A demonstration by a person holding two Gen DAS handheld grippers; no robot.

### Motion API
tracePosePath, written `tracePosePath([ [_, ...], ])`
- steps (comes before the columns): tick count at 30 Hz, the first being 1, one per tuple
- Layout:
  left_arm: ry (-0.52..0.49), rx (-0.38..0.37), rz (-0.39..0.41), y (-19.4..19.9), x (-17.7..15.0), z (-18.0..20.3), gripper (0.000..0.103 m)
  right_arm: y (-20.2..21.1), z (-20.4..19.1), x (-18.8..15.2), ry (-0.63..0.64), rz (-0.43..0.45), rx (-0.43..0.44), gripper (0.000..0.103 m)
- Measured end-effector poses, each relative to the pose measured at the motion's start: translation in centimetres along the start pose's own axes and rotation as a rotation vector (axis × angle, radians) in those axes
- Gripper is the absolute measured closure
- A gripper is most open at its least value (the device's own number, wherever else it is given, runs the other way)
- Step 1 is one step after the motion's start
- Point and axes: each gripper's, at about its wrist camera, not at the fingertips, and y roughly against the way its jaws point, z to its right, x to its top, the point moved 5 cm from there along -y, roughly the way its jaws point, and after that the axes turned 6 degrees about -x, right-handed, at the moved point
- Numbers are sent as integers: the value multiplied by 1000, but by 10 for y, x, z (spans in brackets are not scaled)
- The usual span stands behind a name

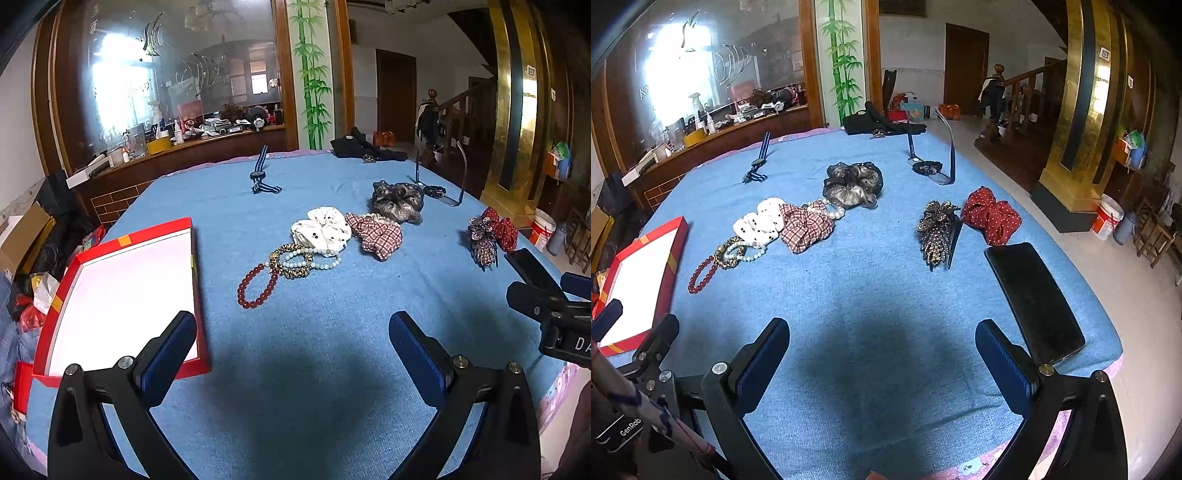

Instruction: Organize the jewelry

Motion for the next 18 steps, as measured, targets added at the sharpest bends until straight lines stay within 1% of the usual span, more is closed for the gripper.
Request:
tracePosePath([
  [14, -5, -7, -21, -7, -3, 2, 0, -7, 0, 0, 6, -17, 5, 1],
  [18, 13, -8, -38, -10, 0, -14, 0, -11, 6, 4, 0, -25, 9, 3],
])
